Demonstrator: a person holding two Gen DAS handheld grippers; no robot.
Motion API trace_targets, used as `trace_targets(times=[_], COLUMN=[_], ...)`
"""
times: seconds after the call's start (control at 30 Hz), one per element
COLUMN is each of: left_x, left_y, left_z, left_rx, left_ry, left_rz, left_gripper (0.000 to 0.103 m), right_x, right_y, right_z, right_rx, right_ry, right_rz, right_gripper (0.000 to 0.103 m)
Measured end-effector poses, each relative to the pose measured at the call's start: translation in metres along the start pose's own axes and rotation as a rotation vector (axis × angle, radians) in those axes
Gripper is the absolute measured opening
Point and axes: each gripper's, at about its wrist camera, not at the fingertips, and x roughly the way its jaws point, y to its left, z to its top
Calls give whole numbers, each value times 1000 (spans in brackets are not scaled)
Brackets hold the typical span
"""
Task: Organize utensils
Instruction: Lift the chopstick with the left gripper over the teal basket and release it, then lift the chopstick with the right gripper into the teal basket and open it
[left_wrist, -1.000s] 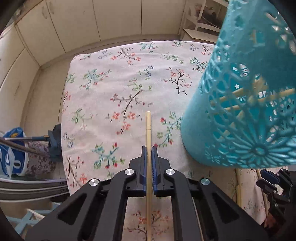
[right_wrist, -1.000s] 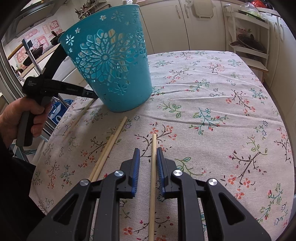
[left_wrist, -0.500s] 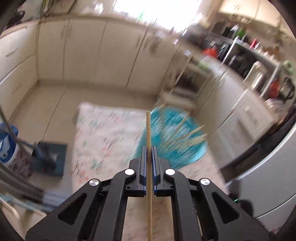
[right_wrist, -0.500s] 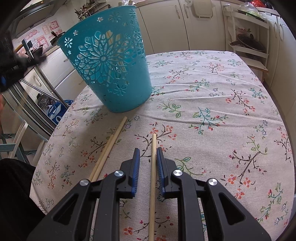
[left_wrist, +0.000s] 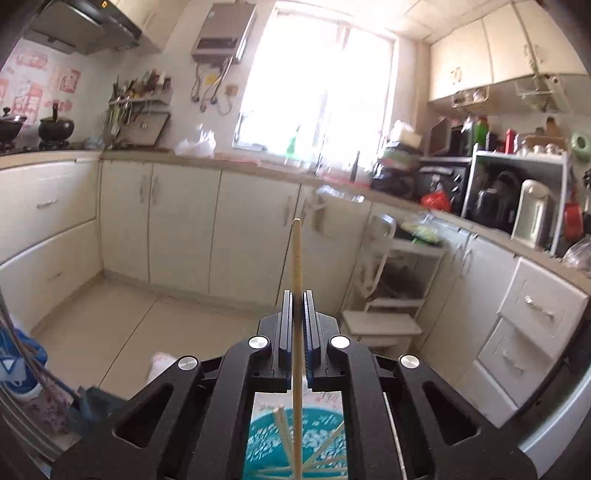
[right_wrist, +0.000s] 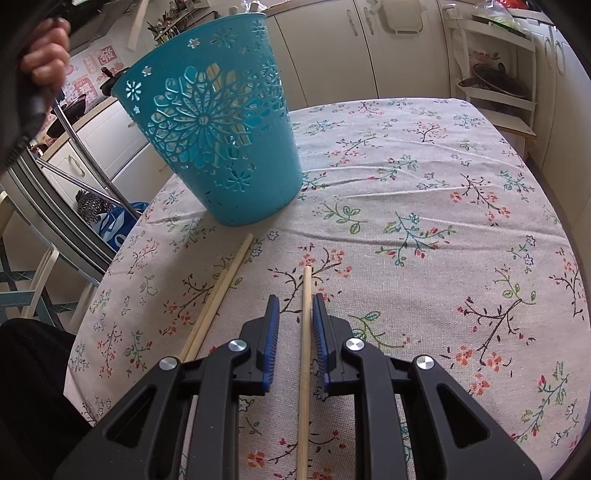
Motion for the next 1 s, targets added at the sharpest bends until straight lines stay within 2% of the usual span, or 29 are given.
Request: trace_targets(times=[0.1,0.23,0.3,0.33,0.37,0.4,0.43,0.57,0.67,0.83,1.0], left_x=[8,12,8,4,-1,-7,-12,-37,-46,-40,-39], left_y=[4,18,21,25,27,31,35,52,70,102,110], left_z=[-23,-49,-61,-67,-70,-72,-74,-77,-80,-87,-90], left_rx=[12,38,50,52,53,51,47,5,-74,-197,-211], left_ry=[42,109,152,166,175,181,180,147,131,172,179], left_rz=[20,16,2,-3,-9,-9,-4,1,21,63,92], left_gripper=[5,5,9,16,30,39,54,65,74,77,80], right_x=[0,-1,-2,-2,-3,-3,-3,-2,-2,-7,-6], right_y=[1,1,0,-1,-2,-3,-4,6,15,15,20], right_z=[0,-1,-1,-1,-1,-1,0,1,1,-3,-9], right_rx=[-2,-2,4,8,15,23,28,-36,-104,-149,-194], right_ry=[0,-2,-3,-2,0,2,5,28,55,86,55], right_rz=[-3,-6,-7,-7,-5,1,5,-48,-109,-164,-219], right_gripper=[19,19,19,19,19,19,19,19,19,21,18])
